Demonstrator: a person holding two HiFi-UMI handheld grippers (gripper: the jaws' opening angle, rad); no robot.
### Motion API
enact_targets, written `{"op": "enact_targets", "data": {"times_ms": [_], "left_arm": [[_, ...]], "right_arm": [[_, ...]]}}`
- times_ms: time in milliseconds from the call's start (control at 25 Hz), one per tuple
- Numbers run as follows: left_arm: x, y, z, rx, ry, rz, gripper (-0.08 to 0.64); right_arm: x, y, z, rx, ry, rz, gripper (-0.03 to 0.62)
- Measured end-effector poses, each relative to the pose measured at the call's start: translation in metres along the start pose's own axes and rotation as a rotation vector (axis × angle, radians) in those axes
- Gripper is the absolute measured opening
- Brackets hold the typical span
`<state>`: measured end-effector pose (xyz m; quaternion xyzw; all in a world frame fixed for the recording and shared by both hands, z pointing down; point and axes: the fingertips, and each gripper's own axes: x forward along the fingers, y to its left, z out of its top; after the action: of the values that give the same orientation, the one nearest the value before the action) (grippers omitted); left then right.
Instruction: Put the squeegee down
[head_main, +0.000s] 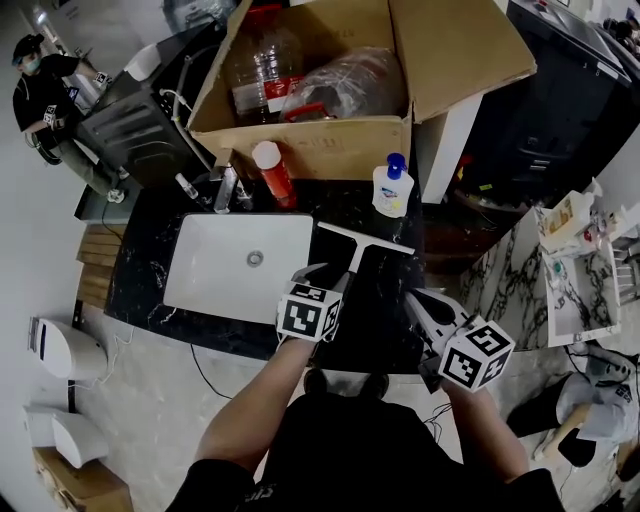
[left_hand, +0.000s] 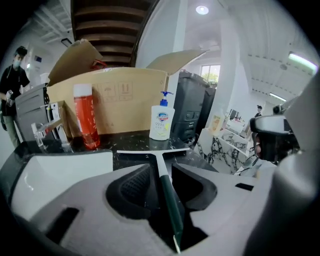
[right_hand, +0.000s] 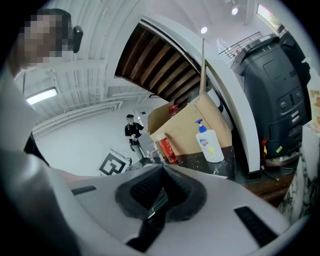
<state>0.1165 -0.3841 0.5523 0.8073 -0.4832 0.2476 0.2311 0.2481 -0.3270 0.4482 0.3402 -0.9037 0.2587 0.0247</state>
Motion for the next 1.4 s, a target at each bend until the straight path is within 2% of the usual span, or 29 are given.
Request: {"op": "enact_targets", "data": {"times_ms": [400,760,1000,1120,1240,1400], "left_arm": [[-0.055,0.023,0.041,0.065,-0.114,-0.068,0.130],[-0.107,0.052,0.068,0.019,-0.252,-0.070,0.127],[-0.140,0.059,0.093,0.046,-0.358,-0.069,0.104],[-0.151,0.065,0.099,0.060,-0.402,-0.046,0.089],[-0.155,0.068,0.099,0.085,-0.424,-0.032,0.044],[-0.159,0.060,0.099,0.088,-0.447,-0.085,0.045]], "right_arm": [[0.016,0.021,0.025,-0.049,-0.040,-0.043,0.006],[0.029,0.048,0.050,-0.105,-0.115,-0.068,0.006],[0.033,0.061,0.061,-0.142,-0.138,-0.070,0.006],[0.033,0.067,0.063,-0.153,-0.140,-0.073,0.006],[0.032,0.070,0.065,-0.169,-0.143,-0.077,0.006],[0.027,0.080,0.074,-0.190,-0.191,-0.048,0.005]]}}
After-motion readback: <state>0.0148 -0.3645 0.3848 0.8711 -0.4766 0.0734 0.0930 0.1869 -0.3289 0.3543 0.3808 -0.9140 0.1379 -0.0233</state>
